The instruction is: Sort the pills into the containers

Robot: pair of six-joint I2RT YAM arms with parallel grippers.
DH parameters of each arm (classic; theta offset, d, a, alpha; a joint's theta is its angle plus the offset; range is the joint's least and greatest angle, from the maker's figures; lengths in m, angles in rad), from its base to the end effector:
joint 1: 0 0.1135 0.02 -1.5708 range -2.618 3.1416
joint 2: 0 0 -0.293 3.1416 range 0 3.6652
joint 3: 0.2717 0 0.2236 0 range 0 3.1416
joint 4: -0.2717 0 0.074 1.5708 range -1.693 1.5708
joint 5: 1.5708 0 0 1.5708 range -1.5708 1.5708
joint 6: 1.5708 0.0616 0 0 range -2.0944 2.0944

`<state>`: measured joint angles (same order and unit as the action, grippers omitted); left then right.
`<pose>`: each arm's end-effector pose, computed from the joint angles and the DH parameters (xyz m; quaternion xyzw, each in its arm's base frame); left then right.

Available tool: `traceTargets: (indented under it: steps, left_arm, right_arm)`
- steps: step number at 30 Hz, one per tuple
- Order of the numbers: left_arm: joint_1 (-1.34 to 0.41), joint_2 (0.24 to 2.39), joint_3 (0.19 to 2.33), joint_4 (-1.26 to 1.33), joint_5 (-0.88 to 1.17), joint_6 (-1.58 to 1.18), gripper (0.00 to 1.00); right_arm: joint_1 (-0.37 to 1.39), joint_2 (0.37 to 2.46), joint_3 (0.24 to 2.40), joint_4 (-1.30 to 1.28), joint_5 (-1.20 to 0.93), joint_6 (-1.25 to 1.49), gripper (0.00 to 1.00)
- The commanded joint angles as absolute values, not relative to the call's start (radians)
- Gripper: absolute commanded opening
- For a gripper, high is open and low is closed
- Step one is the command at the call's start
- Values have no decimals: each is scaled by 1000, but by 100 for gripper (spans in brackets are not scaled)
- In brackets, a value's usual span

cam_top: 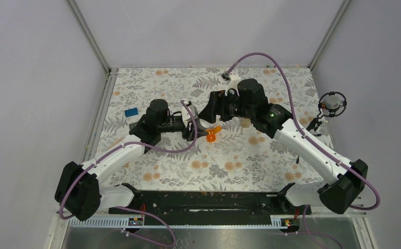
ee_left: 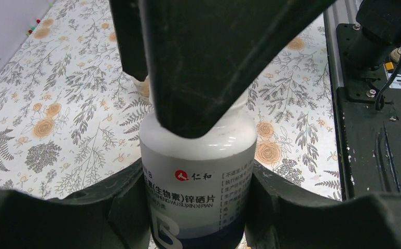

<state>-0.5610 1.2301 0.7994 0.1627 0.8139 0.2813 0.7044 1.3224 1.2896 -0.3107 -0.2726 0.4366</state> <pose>0.1921 -0.1736 0.3235 0.5176 0.5684 -0.3893 0.5075 0.2108 0.2009 0.4055 -0.1857 0.7923 0.4016 0.4202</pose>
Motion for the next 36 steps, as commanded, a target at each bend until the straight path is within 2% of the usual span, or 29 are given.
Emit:
traceTargets:
  steps: [1, 9, 12, 17, 20, 22, 24, 29, 36]
  left_arm:
    - [-567, 1226, 803, 260, 778, 247, 2]
    - [-568, 1248, 813, 279, 776, 235, 14]
    - [-568, 1249, 812, 288, 763, 229, 19]
    - [-568, 1245, 792, 338, 737, 199, 31]
    - [-567, 1247, 776, 389, 706, 162, 47]
    - [-567, 1249, 759, 422, 663, 128, 79]
    - [-568, 1246, 733, 475, 576, 76, 97]
    - [-568, 1185, 606, 661, 342, -70, 99]
    - [-568, 1102, 564, 588, 70, -297, 99]
  right_arm:
    - [723, 1294, 1290, -266, -280, 442, 82]
    - [780, 1346, 1274, -305, -188, 442, 78]
    - [785, 1369, 1284, -309, -183, 454, 68]
    - [786, 1376, 1287, -327, -168, 478, 41]
    - [787, 1367, 1285, -344, -123, 474, 31]
    - [787, 1348, 1276, -359, -63, 463, 30]
    - [787, 1326, 1266, -379, 13, 430, 29]
    - [744, 1259, 1173, -453, 181, 376, 30]
    - [573, 1185, 929, -454, 310, 378, 31]
